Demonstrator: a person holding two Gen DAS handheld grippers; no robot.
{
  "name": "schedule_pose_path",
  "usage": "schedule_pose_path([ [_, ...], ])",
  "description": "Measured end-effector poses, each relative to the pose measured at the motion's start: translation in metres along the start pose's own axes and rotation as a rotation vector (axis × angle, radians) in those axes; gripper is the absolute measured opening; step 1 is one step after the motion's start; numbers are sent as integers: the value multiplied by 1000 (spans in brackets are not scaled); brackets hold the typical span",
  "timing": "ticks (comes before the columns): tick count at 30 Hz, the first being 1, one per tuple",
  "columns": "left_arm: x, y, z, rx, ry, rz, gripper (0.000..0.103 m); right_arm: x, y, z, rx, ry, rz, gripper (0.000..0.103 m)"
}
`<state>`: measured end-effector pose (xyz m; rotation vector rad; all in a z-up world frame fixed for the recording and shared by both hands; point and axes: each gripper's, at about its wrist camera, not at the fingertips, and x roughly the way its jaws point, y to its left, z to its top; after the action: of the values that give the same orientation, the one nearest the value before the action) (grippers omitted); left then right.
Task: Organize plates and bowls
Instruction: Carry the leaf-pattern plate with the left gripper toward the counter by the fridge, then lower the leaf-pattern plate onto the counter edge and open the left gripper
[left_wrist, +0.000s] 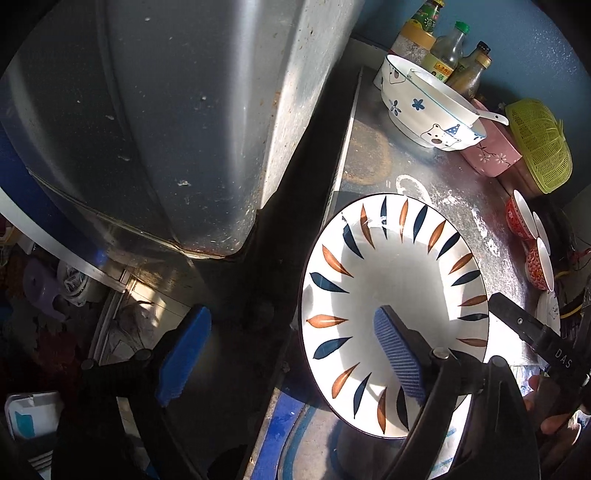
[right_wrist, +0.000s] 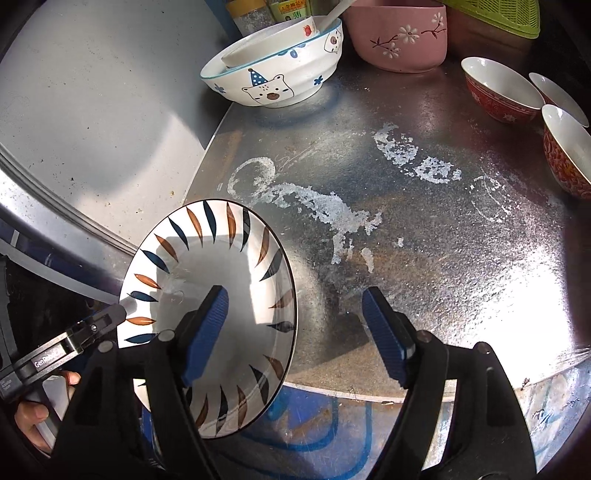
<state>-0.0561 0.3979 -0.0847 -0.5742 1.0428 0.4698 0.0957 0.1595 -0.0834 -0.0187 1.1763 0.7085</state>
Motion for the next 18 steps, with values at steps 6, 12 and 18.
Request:
schedule_pose_path([
  [6,-17,-10,-9,27,-16,26,94,-24,-2,-16,-14,13,29,100],
  [12,-29,-26,-17,45,-27,36,94,-46,-6,-23,-12,-9,53,100],
  [18,-42,-44,-26,58,-48,36,94,-64,-10,-24,-16,-30,66,100],
])
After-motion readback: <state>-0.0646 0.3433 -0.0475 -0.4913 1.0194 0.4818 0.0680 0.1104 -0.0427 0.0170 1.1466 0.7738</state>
